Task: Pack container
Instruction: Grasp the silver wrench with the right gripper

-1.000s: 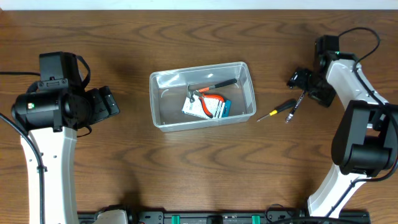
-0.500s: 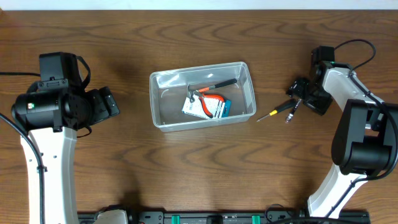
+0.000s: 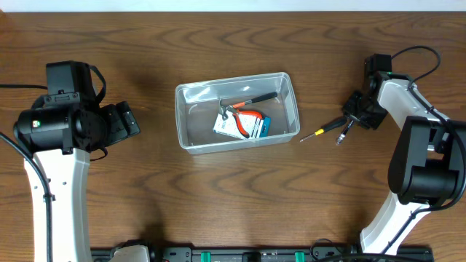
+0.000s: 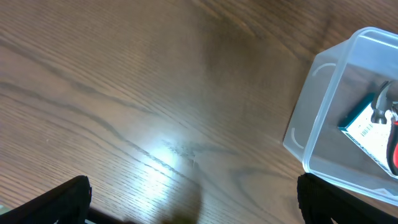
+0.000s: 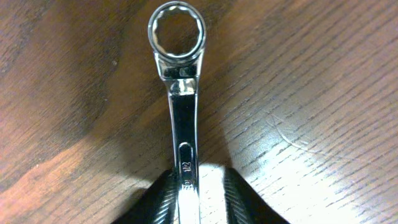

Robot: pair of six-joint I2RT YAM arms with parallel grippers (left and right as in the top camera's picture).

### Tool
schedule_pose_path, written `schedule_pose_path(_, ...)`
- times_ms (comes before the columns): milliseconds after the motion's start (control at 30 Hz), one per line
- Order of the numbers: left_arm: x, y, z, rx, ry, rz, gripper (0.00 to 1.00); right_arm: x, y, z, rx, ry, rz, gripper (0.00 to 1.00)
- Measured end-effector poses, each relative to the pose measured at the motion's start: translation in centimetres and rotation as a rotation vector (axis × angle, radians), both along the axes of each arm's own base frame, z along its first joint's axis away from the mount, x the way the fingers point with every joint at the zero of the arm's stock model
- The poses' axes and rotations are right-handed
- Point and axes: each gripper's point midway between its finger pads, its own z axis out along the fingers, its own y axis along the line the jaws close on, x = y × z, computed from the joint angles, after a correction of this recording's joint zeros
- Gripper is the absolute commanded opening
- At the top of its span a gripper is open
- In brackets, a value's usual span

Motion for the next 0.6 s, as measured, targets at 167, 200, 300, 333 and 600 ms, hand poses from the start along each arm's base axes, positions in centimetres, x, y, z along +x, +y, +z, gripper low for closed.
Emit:
schedule_pose_path(167,0.0,0.0,0.0,0.000,0.000,0.000,0.98,0.0,0.0,0.0,-0.001,-0.002,-0.001,0.18)
schedule_pose_path(200,0.0,0.0,0.0,0.000,0.000,0.000,0.98,0.1,0.0,0.0,-0.001,-0.003,-0.001,0.17)
schedule_pose_path(300,0.0,0.0,0.0,0.000,0.000,0.000,0.98,0.5,-0.1,0.0,-0.003,-0.020,-0.001,0.18)
schedule_pose_path(333,0.0,0.0,0.0,0.000,0.000,0.000,0.98,0.7,-0.1,0.1,-0.004,-0.030,0.000,0.16)
schedule_pose_path(600,0.0,0.0,0.0,0.000,0.000,0.000,0.98,1.8,-0.2,1.0,-0.019,-0.052,0.086,0.07)
